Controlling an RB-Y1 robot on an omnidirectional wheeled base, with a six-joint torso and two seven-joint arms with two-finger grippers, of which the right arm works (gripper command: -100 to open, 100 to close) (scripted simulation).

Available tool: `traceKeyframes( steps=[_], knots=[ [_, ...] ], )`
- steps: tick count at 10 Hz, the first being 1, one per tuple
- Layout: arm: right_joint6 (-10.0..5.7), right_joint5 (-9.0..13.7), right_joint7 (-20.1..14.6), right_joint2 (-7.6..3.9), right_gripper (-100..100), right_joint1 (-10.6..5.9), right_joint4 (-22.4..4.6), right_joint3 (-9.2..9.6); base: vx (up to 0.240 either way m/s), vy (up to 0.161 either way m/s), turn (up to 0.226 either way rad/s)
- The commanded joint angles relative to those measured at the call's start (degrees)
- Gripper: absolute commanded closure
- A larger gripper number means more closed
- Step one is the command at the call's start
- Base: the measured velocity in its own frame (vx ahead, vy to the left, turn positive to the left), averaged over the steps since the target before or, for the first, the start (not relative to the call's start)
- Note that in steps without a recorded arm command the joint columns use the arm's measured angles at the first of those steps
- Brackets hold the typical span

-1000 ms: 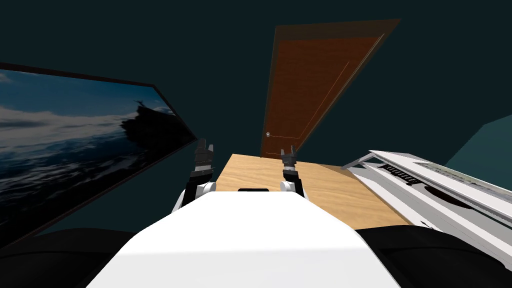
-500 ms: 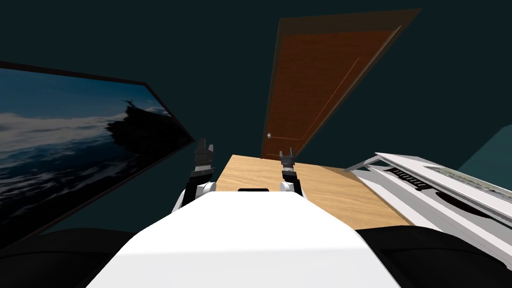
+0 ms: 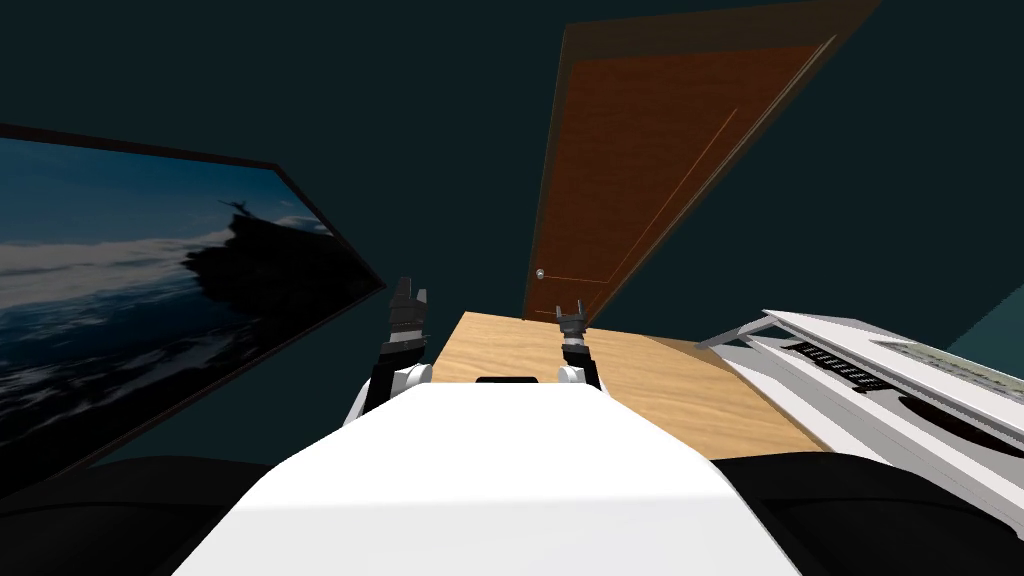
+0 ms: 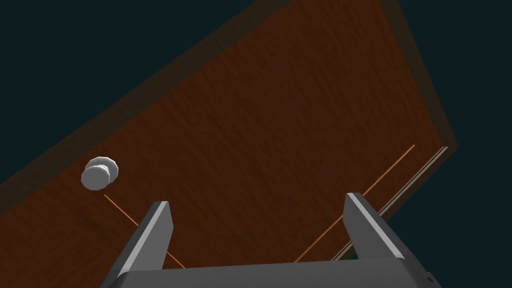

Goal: Pull the door open

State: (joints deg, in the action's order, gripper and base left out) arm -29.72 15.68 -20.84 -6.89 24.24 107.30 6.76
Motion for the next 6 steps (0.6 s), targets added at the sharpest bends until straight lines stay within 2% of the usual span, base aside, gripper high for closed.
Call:
traceKeyframes(
  steps=[1,6],
  knots=[
    [-0.68,0.7,-2.3,-0.49,-100,-0.17,-1.6,0.34,0.101,0.014,0.014],
    [-3.02,3.0,-9.4,-2.07,-100,-1.07,-7.1,1.34,0.099,0.014,0.016]
  ],
)
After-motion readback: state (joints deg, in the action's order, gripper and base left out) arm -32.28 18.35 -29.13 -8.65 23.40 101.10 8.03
